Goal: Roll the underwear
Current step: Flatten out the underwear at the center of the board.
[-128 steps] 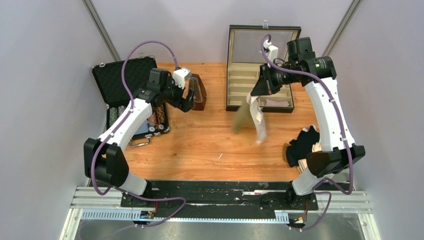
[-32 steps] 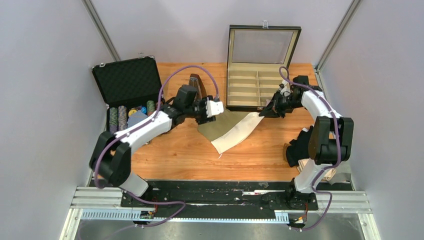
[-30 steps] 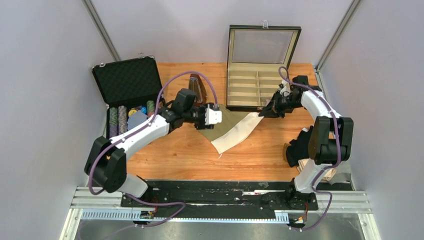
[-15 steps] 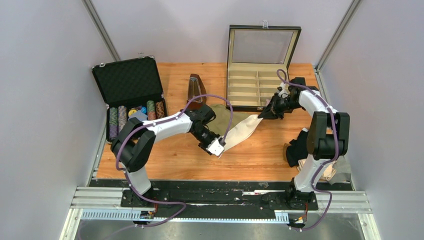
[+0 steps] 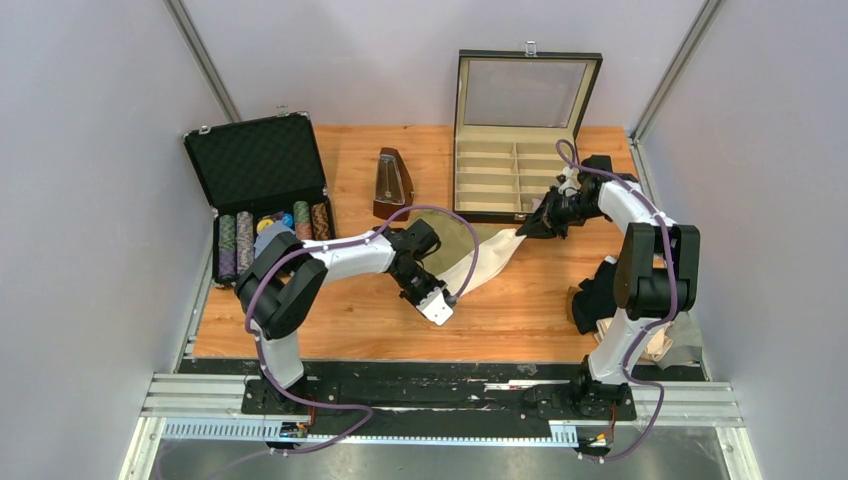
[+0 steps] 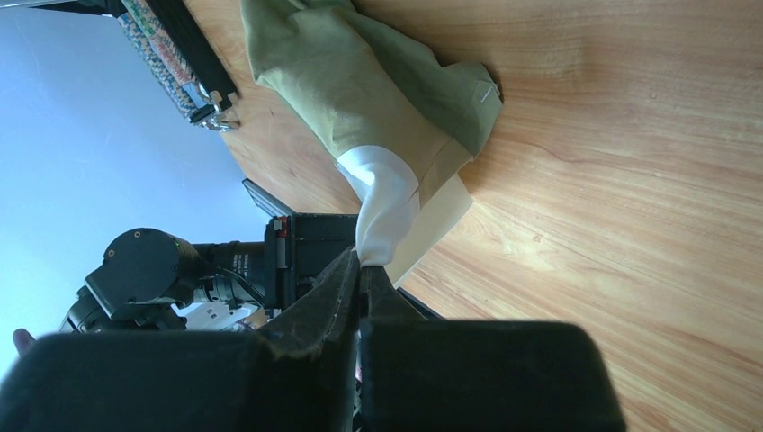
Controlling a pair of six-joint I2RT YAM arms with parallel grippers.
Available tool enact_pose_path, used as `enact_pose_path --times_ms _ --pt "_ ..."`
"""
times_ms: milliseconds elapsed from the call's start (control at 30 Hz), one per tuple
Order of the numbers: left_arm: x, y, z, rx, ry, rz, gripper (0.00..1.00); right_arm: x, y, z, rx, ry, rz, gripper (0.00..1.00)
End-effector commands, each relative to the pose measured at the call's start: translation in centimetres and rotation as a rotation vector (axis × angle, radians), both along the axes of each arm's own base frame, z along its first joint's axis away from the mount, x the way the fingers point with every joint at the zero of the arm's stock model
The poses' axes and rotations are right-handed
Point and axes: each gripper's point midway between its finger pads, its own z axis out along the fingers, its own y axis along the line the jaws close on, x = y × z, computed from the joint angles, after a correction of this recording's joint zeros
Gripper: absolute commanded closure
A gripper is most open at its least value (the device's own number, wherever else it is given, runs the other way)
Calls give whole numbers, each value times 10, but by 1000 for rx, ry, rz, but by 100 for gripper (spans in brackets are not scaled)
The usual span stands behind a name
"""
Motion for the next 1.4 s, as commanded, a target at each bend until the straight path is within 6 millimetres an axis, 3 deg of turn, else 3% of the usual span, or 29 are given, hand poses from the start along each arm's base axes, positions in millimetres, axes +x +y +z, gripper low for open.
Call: enact_pose_path --times_ms 0,133,267,433,600,733,833,933,1067,1100,1133,1233,1367 --pt "6 -3 -6 5 -52 -16 63 2 1 11 20 -33 -19 100" --pt "9 -5 -13 13 -69 -12 64 -4 1 7 15 -17 -18 100" --pt "12 -9 -19 15 -87 -22 72 -6 0 4 4 -17 -17 100" --pt "12 -5 -25 55 -79 -50 96 0 -3 5 -21 -44 -9 100" --pt "13 -6 -3 33 -64 -4 100 9 -7 16 -33 -119 43 100" --pt "36 -6 45 -34 -100 158 100 18 -10 38 -12 -220 203 100" --pt "54 -11 107 -120 -99 347 100 19 -14 67 -26 -307 273 100" --pt "64 -13 171 -262 -137 466 100 6 -8 91 -36 -393 304 100" --pt "62 5 234 -440 -160 610 100 -14 -8 105 -152 -469 351 100" --pt "62 8 238 -470 -168 633 100 -18 -10 113 -171 -487 341 100" --pt "56 15 256 -516 -166 664 100 -25 -9 124 -174 -519 335 100" --pt "36 21 273 -555 -111 669 100 -48 -4 154 -188 -599 337 100" --pt "16 30 286 -580 -52 687 100 -78 8 169 -136 -593 322 100"
